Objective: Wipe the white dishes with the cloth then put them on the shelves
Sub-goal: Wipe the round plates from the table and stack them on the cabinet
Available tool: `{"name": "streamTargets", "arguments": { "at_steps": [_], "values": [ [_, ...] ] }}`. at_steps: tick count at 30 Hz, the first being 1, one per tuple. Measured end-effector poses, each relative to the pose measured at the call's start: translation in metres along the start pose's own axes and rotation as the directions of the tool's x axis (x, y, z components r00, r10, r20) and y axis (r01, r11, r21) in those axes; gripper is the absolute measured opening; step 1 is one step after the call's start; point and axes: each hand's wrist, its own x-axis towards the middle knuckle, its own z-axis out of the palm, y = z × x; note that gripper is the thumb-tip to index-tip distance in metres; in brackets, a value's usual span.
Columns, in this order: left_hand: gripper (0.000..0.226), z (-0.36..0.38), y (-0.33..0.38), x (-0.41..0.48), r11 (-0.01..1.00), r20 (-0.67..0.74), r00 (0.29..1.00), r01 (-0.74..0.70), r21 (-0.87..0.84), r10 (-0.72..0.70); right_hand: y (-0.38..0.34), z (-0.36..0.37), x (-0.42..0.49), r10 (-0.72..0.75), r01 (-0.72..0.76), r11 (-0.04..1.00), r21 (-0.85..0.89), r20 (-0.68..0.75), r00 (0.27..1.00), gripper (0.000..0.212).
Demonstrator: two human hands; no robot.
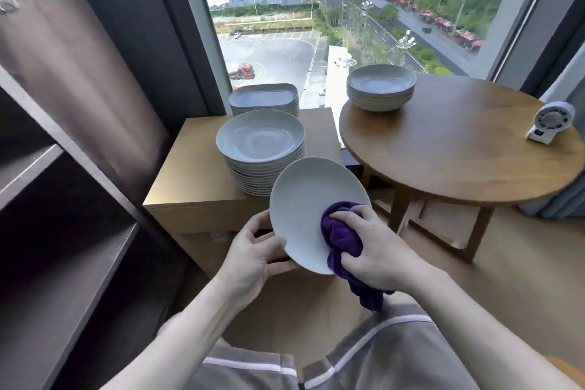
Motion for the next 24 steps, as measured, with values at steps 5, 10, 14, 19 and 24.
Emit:
{"name": "streamTargets", "arguments": {
  "at_steps": [5, 10, 14, 19, 24],
  "values": [
    [0.058, -0.021, -0.005, -0.001, 0.999, -0.011, 0.999, 0.037, 0.017, -0.037, -0.011, 0.022, -0.003, -0.007, 0.014, 0.998, -0.055, 0.121, 0.993, 0.081],
    [0.056, -0.023, -0.002, 0.001, 0.999, 0.023, 0.999, 0.043, 0.016, -0.043, -0.021, 0.028, -0.008, -0.130, 0.146, 0.970, -0.195, 0.089, 0.987, 0.076],
    [0.054, -0.023, 0.002, 0.005, 0.999, 0.062, 0.997, 0.040, 0.002, -0.040, -0.031, 0.029, -0.009, -0.277, 0.290, 0.939, -0.184, 0.095, 0.956, 0.071],
    [0.057, -0.020, -0.001, 0.004, 0.998, 0.120, 0.991, 0.061, 0.027, -0.064, -0.034, 0.028, -0.006, -0.354, 0.357, 0.933, -0.046, 0.059, 0.933, 0.069],
    [0.055, -0.015, -0.003, 0.000, 0.997, 0.205, 0.976, 0.067, 0.044, -0.075, -0.033, 0.023, -0.001, -0.400, 0.401, 0.916, -0.003, -0.066, 0.914, 0.062]
  ]
}}
